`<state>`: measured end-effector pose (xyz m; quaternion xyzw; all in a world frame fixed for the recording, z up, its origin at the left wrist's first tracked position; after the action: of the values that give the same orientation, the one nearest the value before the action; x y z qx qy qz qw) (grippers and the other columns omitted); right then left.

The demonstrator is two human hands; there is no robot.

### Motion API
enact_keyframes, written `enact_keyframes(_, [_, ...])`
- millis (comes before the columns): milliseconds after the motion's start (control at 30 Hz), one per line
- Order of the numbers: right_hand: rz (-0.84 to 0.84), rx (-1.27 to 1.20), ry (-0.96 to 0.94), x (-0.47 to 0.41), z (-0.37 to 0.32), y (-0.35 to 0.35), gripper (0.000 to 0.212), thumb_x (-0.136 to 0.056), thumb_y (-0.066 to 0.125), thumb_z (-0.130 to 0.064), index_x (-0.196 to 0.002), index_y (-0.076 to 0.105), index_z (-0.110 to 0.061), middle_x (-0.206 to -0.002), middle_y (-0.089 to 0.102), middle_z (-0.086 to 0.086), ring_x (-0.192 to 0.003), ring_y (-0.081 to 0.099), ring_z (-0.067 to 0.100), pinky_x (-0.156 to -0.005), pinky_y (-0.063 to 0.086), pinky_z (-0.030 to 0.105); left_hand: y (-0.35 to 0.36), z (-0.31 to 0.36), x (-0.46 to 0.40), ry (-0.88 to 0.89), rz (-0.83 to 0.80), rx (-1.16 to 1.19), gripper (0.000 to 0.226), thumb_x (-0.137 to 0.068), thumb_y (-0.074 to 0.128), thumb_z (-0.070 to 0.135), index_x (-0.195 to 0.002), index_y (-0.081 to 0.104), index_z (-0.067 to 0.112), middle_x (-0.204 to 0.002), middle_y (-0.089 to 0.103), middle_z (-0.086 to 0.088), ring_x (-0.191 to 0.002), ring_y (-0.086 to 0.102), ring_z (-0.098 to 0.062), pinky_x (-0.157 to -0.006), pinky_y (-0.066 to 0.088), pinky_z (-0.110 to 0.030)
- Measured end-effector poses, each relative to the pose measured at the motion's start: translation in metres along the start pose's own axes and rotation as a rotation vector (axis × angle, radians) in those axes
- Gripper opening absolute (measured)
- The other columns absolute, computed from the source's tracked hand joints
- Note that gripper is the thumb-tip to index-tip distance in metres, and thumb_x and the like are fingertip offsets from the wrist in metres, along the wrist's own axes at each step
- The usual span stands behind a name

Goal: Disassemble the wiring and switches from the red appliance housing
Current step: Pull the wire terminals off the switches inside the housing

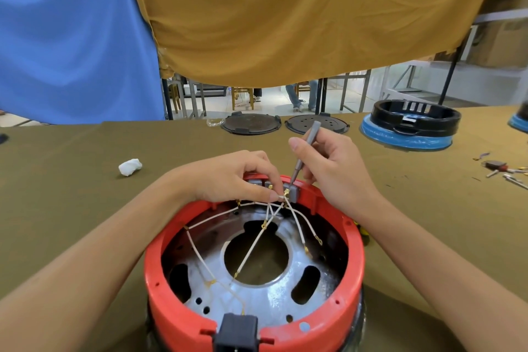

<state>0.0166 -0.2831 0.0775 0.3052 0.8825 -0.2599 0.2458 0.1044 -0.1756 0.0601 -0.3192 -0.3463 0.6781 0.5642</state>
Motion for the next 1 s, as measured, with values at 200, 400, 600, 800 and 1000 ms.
enact_keyframes(200, [-0.039, 0.077, -0.042, 0.0, -0.004, 0.005, 0.028, -0.099, 0.06, -0.032, -0.08, 0.06, -0.011, -0.069, 0.061, 0.015, -0.064, 0.061, 0.033, -0.063, 0.055, 0.052, 0.0, 0.0, 0.0, 0.008, 0.01, 0.0, 0.007, -0.09, 0.071, 0.033, -0.096, 0.073, 0.036, -0.11, 0.055, -0.001, -0.105, 0.058, -0.013, -0.105, 0.039, -0.038])
enact_keyframes(400, [-0.084, -0.011, 0.126, -0.008, 0.016, 0.009, 0.025, -0.099, 0.06, -0.03, -0.081, 0.062, -0.012, -0.052, 0.056, -0.008, -0.048, 0.05, 0.006, -0.051, 0.044, 0.023, 0.001, 0.001, 0.001, 0.022, 0.008, 0.001, 0.007, -0.089, 0.071, 0.033, -0.095, 0.073, 0.037, -0.11, 0.056, -0.001, -0.106, 0.058, -0.014, -0.105, 0.039, -0.041])
enact_keyframes(600, [-0.043, -0.026, 0.163, -0.006, 0.019, 0.008, 0.03, -0.099, 0.06, -0.031, -0.079, 0.06, -0.009, -0.052, 0.053, -0.007, -0.046, 0.046, 0.004, -0.052, 0.04, 0.024, 0.001, 0.001, 0.0, 0.025, 0.004, -0.005, 0.007, -0.09, 0.071, 0.035, -0.095, 0.073, 0.039, -0.109, 0.055, 0.001, -0.106, 0.058, -0.014, -0.105, 0.039, -0.041])
enact_keyframes(800, [-0.017, 0.056, 0.0, 0.001, -0.005, 0.003, 0.031, -0.099, 0.059, -0.033, -0.083, 0.06, -0.006, -0.07, 0.059, 0.019, -0.064, 0.056, 0.035, -0.062, 0.053, 0.048, 0.0, 0.0, 0.001, 0.003, 0.008, -0.007, 0.007, -0.09, 0.07, 0.034, -0.097, 0.073, 0.037, -0.11, 0.055, 0.001, -0.105, 0.058, -0.012, -0.104, 0.039, -0.034])
enact_keyframes(1000, [-0.074, 0.065, 0.002, -0.002, -0.004, 0.008, 0.028, -0.099, 0.059, -0.03, -0.082, 0.059, -0.008, -0.066, 0.056, 0.016, -0.056, 0.049, 0.023, -0.055, 0.048, 0.035, 0.0, 0.0, 0.001, 0.004, 0.006, -0.006, 0.008, -0.09, 0.07, 0.033, -0.097, 0.073, 0.034, -0.11, 0.055, 0.001, -0.105, 0.058, -0.01, -0.105, 0.039, -0.035])
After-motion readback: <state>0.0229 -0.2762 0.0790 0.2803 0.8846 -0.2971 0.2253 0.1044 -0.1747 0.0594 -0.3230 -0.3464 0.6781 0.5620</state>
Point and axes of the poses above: each hand's wrist, its own x-axis away from the middle knuckle, its own y-axis out of the palm, z = x × y, the point moved 8 cm from there along -x, towards the middle knuckle
